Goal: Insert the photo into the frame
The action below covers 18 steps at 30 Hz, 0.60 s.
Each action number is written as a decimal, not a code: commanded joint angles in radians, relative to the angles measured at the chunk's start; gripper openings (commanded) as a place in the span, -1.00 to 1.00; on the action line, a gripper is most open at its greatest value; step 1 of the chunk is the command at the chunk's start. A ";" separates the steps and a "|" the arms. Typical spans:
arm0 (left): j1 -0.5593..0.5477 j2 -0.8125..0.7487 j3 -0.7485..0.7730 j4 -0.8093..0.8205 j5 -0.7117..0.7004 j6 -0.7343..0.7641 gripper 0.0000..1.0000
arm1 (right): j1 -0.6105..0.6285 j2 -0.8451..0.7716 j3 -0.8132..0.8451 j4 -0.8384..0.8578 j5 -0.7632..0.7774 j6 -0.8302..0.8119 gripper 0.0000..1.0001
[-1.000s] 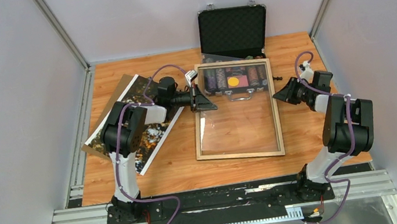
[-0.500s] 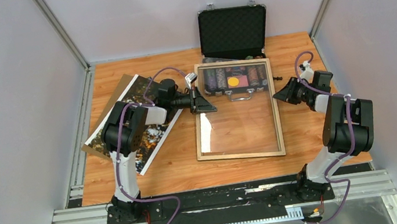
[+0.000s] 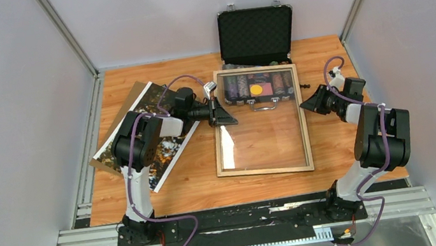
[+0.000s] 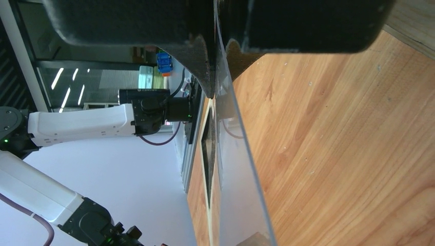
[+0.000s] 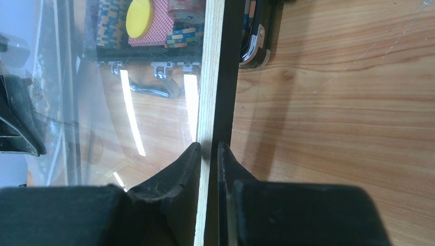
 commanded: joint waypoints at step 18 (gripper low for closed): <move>-0.017 0.021 0.046 -0.122 -0.010 0.127 -1.00 | 0.010 -0.003 0.026 0.007 -0.026 -0.018 -0.71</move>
